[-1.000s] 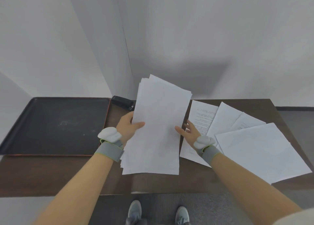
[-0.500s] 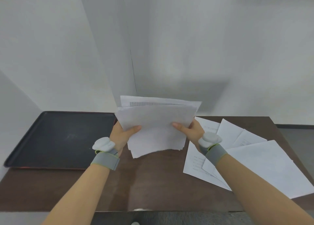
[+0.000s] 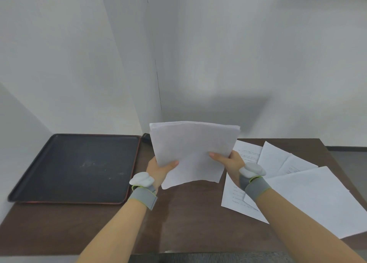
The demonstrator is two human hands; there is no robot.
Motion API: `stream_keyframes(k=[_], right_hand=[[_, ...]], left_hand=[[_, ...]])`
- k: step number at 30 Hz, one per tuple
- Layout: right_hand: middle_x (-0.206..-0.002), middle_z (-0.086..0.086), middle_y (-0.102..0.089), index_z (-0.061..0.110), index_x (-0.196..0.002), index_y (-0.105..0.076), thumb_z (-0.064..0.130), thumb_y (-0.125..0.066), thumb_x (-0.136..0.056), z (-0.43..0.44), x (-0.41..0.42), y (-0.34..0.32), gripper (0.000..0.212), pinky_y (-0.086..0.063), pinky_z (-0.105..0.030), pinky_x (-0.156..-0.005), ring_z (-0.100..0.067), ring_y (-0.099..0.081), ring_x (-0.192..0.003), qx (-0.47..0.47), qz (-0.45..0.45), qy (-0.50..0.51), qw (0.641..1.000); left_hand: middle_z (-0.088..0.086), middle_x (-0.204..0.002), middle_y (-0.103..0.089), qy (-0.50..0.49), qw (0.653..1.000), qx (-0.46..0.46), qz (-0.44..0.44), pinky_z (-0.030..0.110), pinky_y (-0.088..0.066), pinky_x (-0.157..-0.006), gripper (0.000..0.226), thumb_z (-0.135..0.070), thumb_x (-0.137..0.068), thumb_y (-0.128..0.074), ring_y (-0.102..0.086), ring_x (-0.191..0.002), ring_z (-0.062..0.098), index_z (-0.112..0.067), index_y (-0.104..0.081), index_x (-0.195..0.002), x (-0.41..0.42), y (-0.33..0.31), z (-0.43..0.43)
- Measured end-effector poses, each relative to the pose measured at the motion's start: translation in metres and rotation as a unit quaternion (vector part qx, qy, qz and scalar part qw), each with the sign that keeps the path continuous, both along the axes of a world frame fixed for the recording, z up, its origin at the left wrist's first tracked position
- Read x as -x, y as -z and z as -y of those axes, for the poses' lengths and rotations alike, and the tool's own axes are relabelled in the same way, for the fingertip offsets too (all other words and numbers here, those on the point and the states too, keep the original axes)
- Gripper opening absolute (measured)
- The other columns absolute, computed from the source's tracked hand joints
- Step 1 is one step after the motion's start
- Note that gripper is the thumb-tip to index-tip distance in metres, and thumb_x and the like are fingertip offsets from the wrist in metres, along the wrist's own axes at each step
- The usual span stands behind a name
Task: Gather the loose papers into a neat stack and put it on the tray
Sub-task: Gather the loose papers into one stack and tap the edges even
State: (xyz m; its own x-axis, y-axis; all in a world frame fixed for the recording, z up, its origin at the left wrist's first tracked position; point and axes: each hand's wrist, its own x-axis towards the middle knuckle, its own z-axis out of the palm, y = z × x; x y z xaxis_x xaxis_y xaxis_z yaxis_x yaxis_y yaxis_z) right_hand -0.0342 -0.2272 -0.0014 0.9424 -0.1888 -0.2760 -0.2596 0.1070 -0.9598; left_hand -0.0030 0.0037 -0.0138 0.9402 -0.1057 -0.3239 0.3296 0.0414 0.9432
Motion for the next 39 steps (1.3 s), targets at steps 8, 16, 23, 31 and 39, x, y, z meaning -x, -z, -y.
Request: stream_keyframes(k=[8,16,23,31,39], right_hand=[[-0.104,-0.002,-0.072,0.024,-0.091,-0.070,0.017,-0.077,-0.073,0.001,0.005,0.005,0.021,-0.053,-0.029,-0.085,-0.021,-0.067,-0.100,-0.009,-0.024,-0.011,1.000],[-0.103,0.003,-0.071,0.029,-0.092,-0.067,0.014,-0.080,-0.070,0.002,0.005,0.002,0.030,-0.050,-0.025,-0.081,-0.014,-0.066,-0.097,0.021,-0.042,-0.027,0.999],[-0.083,0.013,-0.074,0.028,-0.082,-0.071,0.015,-0.080,-0.070,-0.003,-0.001,0.005,0.019,-0.054,-0.011,-0.061,-0.004,-0.070,-0.078,0.036,-0.050,-0.001,0.998],[-0.078,-0.001,-0.069,0.005,-0.105,-0.066,0.020,-0.078,-0.073,-0.023,-0.010,0.018,0.038,-0.055,-0.022,-0.050,-0.017,-0.067,-0.065,0.071,-0.164,0.044,0.983],[-0.122,-0.020,-0.062,-0.003,-0.121,-0.055,0.014,-0.066,-0.084,-0.043,0.014,0.064,0.043,-0.050,-0.038,-0.093,-0.034,-0.061,-0.107,0.188,-0.289,-0.001,0.939]], left_hand=[[-0.003,-0.100,-0.070,0.038,0.999,-0.006,-0.004,0.031,-0.048,-0.087,0.036,-0.007,-0.073,-0.078,-0.064,-0.101,0.019,-0.017,-0.067,-0.105,-0.001,0.005,-0.004],[0.007,-0.114,-0.068,0.124,0.992,-0.027,0.012,0.029,-0.051,-0.087,0.042,0.001,-0.073,-0.075,-0.064,-0.104,0.020,-0.018,-0.064,-0.109,-0.017,-0.013,-0.016],[0.011,-0.113,-0.066,0.125,0.990,-0.055,0.016,0.037,-0.047,-0.092,0.034,-0.001,-0.079,-0.071,-0.061,-0.106,0.026,-0.017,-0.063,-0.108,-0.019,-0.013,-0.009],[0.022,-0.128,-0.060,0.108,0.987,-0.072,-0.097,0.054,-0.045,-0.102,0.049,0.005,-0.080,-0.067,-0.059,-0.114,0.038,0.004,-0.052,-0.127,-0.031,0.012,-0.025],[0.019,-0.118,-0.064,0.213,0.909,-0.342,-0.105,0.040,-0.049,-0.096,0.037,-0.008,-0.085,-0.061,-0.061,-0.110,0.037,0.004,-0.057,-0.119,-0.013,0.057,-0.027]])
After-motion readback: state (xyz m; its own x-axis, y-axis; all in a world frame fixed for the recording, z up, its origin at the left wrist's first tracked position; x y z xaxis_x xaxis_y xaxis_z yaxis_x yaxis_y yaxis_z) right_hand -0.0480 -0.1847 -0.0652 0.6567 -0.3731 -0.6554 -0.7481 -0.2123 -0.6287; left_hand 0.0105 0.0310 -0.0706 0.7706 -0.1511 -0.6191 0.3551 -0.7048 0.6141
